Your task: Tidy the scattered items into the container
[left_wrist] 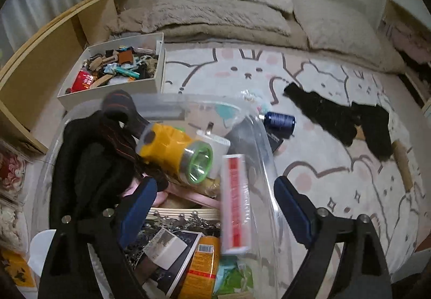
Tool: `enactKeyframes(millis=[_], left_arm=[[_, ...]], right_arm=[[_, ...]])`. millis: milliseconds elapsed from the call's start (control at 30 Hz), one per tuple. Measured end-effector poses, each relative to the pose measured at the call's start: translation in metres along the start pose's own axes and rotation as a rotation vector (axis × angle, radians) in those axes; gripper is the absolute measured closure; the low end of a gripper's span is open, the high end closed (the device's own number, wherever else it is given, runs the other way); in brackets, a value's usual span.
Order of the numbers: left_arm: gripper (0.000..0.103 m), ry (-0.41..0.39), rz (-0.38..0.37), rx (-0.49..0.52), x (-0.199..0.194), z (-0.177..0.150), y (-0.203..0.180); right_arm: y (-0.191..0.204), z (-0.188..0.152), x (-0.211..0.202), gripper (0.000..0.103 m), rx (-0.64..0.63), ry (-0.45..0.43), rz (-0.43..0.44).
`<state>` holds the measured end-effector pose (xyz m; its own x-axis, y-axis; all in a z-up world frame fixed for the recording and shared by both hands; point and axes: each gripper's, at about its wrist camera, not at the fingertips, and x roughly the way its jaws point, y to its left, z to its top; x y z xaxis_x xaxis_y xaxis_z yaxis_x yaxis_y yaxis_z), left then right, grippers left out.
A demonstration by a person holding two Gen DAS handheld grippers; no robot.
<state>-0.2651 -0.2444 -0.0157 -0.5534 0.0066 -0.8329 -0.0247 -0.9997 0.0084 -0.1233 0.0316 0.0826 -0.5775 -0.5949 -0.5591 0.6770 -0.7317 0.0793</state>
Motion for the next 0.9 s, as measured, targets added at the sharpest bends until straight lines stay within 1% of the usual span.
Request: enactKeyframes(millis=[200, 400, 533, 667, 767, 900], left_arm=[[0.014, -0.001, 0.028, -0.003, -0.006, -0.001, 0.008], [0.014, 0.034, 0.044, -0.006, 0.002, -0.010, 0.014], [0.014, 0.060, 0.022, 0.006, 0.004, -0.017, 0.012], [0.014, 0.069, -0.004, 0.022, 0.001, -0.022, 0.008], [0.014, 0.069, -0.006, 0.034, 0.001, -0.024, 0.005], [0.013, 0.072, -0.015, 0.026, 0.007, -0.021, 0.004]], right_arm=[[-0.001, -0.002, 0.000, 0.000, 0.005, 0.009, -0.003], [0.001, -0.005, 0.001, 0.000, 0.002, 0.024, -0.009], [0.002, -0.006, 0.002, 0.000, -0.003, 0.035, -0.012], [0.000, -0.007, 0.003, 0.000, -0.005, 0.040, -0.015], [-0.001, -0.007, 0.006, 0.000, -0.001, 0.047, -0.014], [0.000, -0.008, 0.008, 0.000, -0.005, 0.055, -0.011]])
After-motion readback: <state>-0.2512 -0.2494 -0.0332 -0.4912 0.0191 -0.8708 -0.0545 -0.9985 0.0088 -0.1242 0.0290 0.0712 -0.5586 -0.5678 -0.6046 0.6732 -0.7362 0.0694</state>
